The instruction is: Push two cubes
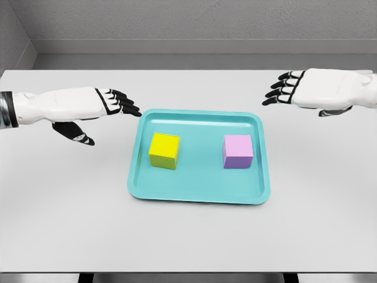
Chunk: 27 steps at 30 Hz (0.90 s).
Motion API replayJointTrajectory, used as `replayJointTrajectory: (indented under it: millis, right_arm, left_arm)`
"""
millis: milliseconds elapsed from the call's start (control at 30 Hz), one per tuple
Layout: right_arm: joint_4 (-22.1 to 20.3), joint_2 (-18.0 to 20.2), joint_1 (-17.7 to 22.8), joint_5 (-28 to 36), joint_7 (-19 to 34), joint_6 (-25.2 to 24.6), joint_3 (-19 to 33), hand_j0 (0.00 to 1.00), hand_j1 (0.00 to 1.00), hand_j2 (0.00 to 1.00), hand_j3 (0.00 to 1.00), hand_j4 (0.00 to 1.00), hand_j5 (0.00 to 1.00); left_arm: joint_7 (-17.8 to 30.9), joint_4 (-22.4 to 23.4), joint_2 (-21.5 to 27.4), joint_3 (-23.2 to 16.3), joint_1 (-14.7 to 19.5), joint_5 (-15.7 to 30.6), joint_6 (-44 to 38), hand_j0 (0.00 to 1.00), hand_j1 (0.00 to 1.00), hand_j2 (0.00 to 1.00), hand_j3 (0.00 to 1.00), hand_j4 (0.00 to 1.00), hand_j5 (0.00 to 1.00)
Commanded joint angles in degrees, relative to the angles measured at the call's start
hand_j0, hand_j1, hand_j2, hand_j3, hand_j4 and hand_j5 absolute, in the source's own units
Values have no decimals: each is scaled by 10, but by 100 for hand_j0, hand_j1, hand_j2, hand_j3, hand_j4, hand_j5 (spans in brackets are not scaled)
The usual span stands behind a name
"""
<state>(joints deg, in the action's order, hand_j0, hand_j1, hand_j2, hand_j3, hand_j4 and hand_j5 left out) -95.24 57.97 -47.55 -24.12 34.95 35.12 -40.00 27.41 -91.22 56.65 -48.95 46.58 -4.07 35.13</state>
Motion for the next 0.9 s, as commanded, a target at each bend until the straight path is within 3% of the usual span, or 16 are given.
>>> replayJointTrajectory:
  millis: [0,100,167,200,233,267,300,400,600,767,867]
  right_arm:
    - [-4,-1,-1,1,1,-1,-1,100,100,100,100,100,100]
    - [-4,-1,-17,3,1,-1,-17,100,100,100,100,100,100]
    - [0,29,-17,3,1,-1,-14,100,100,100,100,100,100]
    - [0,40,-16,3,1,-1,-18,100,100,100,100,100,100]
    - [-2,57,-16,3,1,-1,-45,46,46,46,46,46,46]
    - [-2,56,-16,3,1,-1,-65,21,21,21,21,21,21]
    - [-2,55,-16,3,1,-1,-91,12,12,12,12,12,12]
    - [-18,38,-17,1,1,-1,-155,8,8,8,8,8,8]
    - [-17,21,-13,-3,1,-1,-176,9,9,9,9,9,9]
    - [-11,-11,-15,-7,1,-1,-199,10,10,10,10,10,10]
    - [17,-28,-17,-19,1,-1,-199,13,13,13,13,13,13]
  left_arm:
    - [0,-1,1,0,0,4,-1,100,100,100,100,100,100]
    - [3,-1,1,-1,2,2,-1,100,100,100,100,100,100]
    - [59,-1,-6,-4,4,-46,-1,53,53,53,53,53,53]
    - [67,4,-1,-5,5,-60,-1,36,36,36,36,36,36]
    - [68,5,-2,-24,5,-78,-1,28,28,28,28,28,28]
    - [69,3,-4,-33,7,-82,-1,25,25,25,25,25,25]
    - [76,3,-7,-33,13,-83,-1,17,17,17,17,17,17]
    - [76,3,-19,-34,23,-83,-1,16,16,16,16,16,16]
    - [76,2,-76,-39,24,-83,-1,16,16,16,16,16,16]
    - [76,1,-79,-40,25,-92,-1,16,16,16,16,16,16]
    - [76,1,-87,-45,25,-93,-1,16,16,16,16,16,16]
